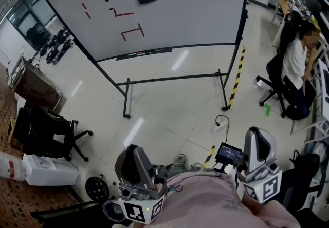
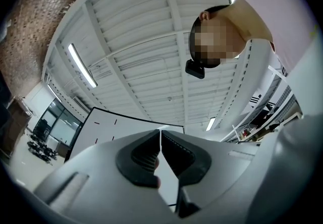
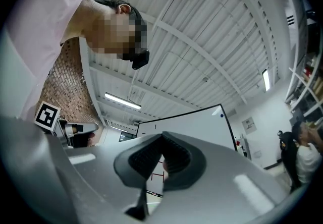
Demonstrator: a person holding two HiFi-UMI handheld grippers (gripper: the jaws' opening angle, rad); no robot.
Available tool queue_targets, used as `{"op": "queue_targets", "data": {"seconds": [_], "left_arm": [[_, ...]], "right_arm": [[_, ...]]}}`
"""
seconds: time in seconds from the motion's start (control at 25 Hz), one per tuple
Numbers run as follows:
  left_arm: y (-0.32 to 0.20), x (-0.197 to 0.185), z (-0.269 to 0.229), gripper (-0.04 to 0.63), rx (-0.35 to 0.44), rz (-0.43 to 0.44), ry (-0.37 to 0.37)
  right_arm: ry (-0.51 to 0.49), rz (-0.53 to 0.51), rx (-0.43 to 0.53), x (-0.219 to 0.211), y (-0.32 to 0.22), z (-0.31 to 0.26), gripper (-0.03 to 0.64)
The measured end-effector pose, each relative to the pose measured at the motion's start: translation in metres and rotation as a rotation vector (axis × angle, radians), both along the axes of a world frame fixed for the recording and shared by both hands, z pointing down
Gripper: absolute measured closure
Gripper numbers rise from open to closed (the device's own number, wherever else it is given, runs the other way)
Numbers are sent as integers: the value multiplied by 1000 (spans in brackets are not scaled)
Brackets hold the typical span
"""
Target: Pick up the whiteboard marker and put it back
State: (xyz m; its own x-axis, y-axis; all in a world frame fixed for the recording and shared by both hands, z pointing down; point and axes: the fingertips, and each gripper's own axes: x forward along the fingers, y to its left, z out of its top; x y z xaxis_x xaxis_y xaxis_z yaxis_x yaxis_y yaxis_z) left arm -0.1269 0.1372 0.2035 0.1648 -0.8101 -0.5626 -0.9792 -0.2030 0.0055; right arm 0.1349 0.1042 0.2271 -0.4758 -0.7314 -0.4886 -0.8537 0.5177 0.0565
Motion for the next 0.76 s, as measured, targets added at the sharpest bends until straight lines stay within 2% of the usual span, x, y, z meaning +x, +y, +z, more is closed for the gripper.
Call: {"op": "queue_targets", "data": {"seconds": [0.24, 0.52, 0.76], "left_arm": [[1, -2, -7, 594, 28, 14, 19], [-8, 12, 6, 594, -22, 64, 23], [-6, 14, 15, 594, -45, 73, 23]], "right_arm": [[23, 42, 15, 15, -5, 4, 614], [43, 122, -23, 44, -6, 15, 614], [39, 129, -33, 49, -1, 20, 614]]}}
